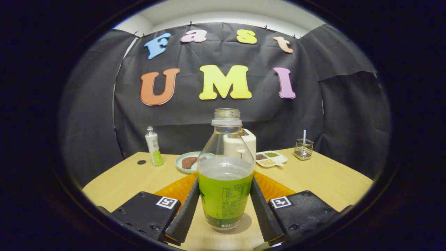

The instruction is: Take the bottle from table, then pour the juice into the cup, finally place the bottle on the coaster

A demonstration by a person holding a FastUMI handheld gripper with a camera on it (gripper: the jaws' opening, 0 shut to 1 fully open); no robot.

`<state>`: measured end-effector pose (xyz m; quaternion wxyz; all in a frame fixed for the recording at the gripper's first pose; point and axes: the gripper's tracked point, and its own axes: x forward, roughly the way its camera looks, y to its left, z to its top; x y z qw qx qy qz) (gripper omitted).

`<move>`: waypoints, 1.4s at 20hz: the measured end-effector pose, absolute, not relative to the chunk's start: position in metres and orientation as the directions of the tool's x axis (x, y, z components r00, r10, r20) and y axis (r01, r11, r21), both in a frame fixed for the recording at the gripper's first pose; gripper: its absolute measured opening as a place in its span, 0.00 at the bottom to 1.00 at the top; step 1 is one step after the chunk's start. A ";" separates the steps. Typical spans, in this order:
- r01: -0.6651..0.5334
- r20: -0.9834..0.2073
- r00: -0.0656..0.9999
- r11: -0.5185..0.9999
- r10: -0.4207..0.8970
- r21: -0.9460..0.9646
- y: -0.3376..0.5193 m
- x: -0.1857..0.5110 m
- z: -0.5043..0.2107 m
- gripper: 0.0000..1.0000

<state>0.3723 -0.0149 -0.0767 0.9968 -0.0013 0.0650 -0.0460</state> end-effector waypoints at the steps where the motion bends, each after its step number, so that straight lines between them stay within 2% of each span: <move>1: 0.084 -0.124 0.989 0.996 -0.085 -0.014 -0.012 0.375 -0.080 0.82; 6: 0.134 -0.108 0.984 0.986 -0.145 -0.098 -0.018 0.385 -0.103 0.82; 8: 0.095 -0.114 0.988 0.993 -0.103 -0.075 -0.012 0.388 -0.112 0.83; 15: 0.111 -0.097 0.988 0.989 -0.120 -0.096 -0.025 0.390 -0.119 0.83; 17: 0.057 -0.094 0.994 0.997 -0.062 -0.047 -0.016 0.390 -0.123 0.83; 23: 0.043 -0.111 0.993 0.998 -0.048 -0.042 -0.020 0.383 -0.131 1.00; 28: 0.036 -0.111 0.993 0.999 -0.039 -0.026 -0.022 0.372 -0.126 1.00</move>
